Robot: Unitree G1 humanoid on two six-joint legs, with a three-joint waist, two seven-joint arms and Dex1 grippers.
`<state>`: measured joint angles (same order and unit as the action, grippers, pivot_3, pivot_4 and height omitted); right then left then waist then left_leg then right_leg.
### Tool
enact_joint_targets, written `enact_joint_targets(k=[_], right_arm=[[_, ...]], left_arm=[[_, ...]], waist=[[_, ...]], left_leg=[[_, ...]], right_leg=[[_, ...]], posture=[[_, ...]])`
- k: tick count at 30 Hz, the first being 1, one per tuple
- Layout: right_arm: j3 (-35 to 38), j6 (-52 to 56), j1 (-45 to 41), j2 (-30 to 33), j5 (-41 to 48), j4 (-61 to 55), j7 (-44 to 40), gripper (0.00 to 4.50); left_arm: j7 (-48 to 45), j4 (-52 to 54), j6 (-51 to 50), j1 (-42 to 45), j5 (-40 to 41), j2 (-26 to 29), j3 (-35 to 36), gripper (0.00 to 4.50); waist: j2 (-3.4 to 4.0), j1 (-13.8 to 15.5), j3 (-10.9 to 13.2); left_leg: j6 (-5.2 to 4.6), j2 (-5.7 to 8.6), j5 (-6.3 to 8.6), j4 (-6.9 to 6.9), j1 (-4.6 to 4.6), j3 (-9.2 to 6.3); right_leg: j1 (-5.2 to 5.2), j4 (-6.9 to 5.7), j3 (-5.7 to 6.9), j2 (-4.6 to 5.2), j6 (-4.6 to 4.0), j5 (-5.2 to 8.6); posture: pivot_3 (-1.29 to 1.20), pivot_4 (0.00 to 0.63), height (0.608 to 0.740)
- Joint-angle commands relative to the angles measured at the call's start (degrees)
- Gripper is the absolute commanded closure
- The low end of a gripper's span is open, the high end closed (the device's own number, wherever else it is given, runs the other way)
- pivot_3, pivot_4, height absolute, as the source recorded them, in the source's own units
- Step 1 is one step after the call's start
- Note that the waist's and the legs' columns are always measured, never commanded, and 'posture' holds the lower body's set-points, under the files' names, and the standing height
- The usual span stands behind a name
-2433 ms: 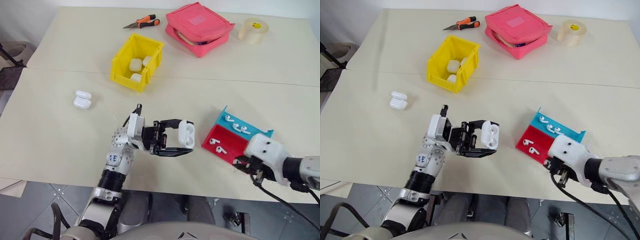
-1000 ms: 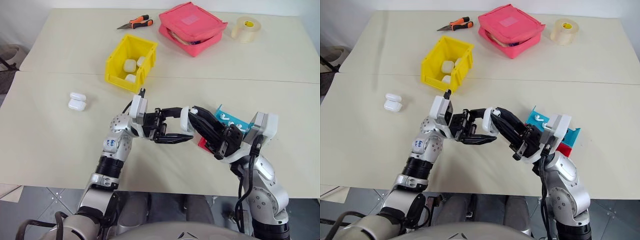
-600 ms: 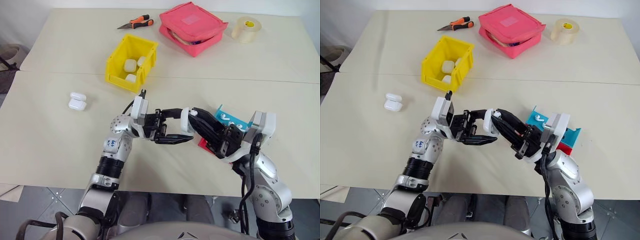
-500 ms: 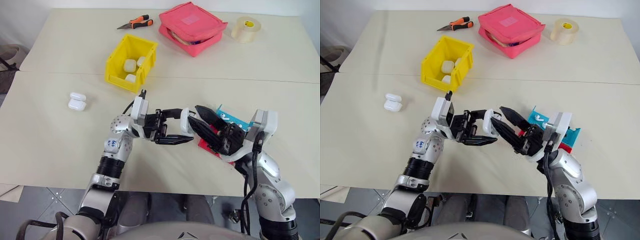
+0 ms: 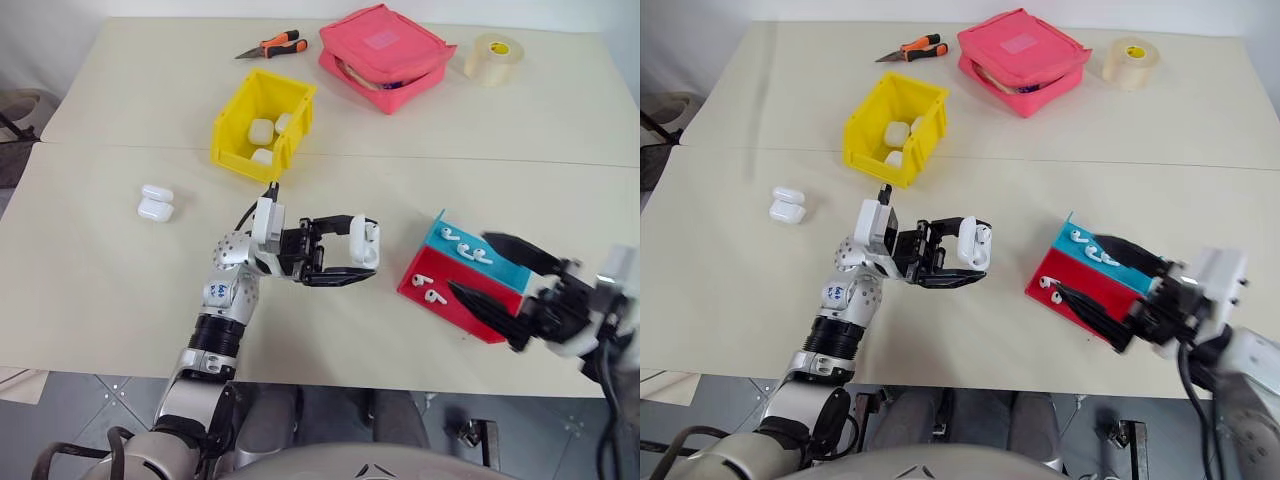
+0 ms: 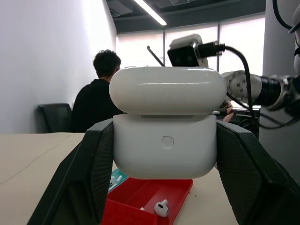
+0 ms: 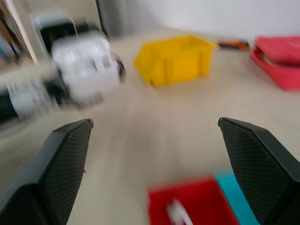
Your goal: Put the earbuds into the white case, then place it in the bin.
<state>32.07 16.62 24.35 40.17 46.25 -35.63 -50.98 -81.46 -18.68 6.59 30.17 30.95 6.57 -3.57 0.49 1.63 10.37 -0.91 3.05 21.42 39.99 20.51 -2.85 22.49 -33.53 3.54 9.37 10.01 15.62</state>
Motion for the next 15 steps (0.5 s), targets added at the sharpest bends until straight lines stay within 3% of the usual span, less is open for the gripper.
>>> enact_joint_targets(k=[1,9,15], right_arm=[[6.06,-4.06,3.92,1.18,-3.44,3.35,-5.89,0.01],[9.02,-3.85,4.36,4.42,-6.54,10.33,-9.73,0.01],[0.58,9.89,-4.47,15.71,-9.95,10.50,-4.13,0.01]], left_arm=[[-0.44,0.55,1.47,-0.74,-0.14,1.06,0.86,1.69],[1.07,1.19,2.12,-1.57,-0.13,2.07,1.54,1.69],[2.46,1.53,2.92,-1.92,-0.26,0.95,1.19,1.69]], waist=[[0.00,-0.08,0.00],[0.01,-0.10,0.00],[0.01,-0.16,0.00]], left_leg=[[-0.01,0.00,0.00,0.00,-0.03,0.05],[0.00,-0.07,0.01,-0.01,-0.09,0.03],[0.00,-0.05,0.00,0.01,-0.12,-0.29]], right_leg=[[0.00,-0.01,-0.04,0.00,0.01,0.00],[0.01,-0.02,-0.09,0.00,0.01,0.00],[0.01,-0.01,-0.18,0.03,0.02,-0.01]], posture=[[0.00,0.150,0.740],[0.00,0.150,0.740],[0.00,0.150,0.740]])
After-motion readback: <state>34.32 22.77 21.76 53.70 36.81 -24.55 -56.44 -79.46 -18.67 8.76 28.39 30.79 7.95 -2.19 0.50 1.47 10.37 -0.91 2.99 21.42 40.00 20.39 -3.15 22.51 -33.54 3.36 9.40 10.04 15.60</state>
